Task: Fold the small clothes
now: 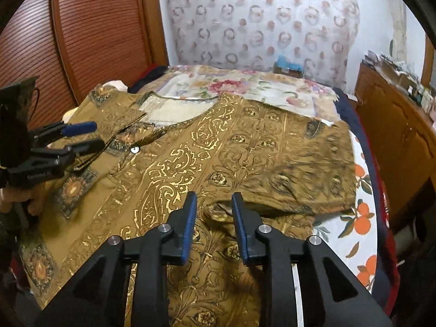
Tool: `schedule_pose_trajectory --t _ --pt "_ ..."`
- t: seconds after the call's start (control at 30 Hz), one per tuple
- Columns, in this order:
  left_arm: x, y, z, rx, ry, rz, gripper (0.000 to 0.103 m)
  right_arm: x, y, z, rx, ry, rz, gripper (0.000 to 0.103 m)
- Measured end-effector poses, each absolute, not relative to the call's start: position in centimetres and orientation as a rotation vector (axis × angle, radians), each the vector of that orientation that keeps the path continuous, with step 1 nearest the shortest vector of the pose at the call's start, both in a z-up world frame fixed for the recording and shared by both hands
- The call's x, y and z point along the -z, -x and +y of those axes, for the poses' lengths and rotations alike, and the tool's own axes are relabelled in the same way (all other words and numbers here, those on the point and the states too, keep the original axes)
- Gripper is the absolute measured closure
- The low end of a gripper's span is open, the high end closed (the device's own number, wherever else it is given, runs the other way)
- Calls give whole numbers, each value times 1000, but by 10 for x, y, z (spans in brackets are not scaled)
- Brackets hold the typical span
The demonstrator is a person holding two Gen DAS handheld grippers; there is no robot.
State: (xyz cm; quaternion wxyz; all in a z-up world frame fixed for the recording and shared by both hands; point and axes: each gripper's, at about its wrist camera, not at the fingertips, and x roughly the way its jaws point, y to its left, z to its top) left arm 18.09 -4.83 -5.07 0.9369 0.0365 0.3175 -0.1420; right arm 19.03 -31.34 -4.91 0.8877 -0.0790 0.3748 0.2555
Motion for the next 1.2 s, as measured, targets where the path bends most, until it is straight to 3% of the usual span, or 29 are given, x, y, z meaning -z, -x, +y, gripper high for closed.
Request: schedule_pose_trajectory --t 0.23,0.8,0.87,0.93,1.0,1.2 --pt "31 -194 -61 376 -72 627 43 26 -197 -347 -449 133 726 59" --pt "34 -210 -85 440 -77 652 43 75 -281 -412 -260 97 890 58" --pt "38 -212 -82 435 -73 662 43 76 -279 -410 -272 120 887 65" --pt "40 -214 -80 426 -68 668 43 75 -276 -405 -296 142 884 87" --pt "42 -215 -74 418 -58 670 43 74 -276 -399 -324 168 882 94" --pt "40 -216 -62 390 -35 666 43 37 -275 -378 -410 173 763 96"
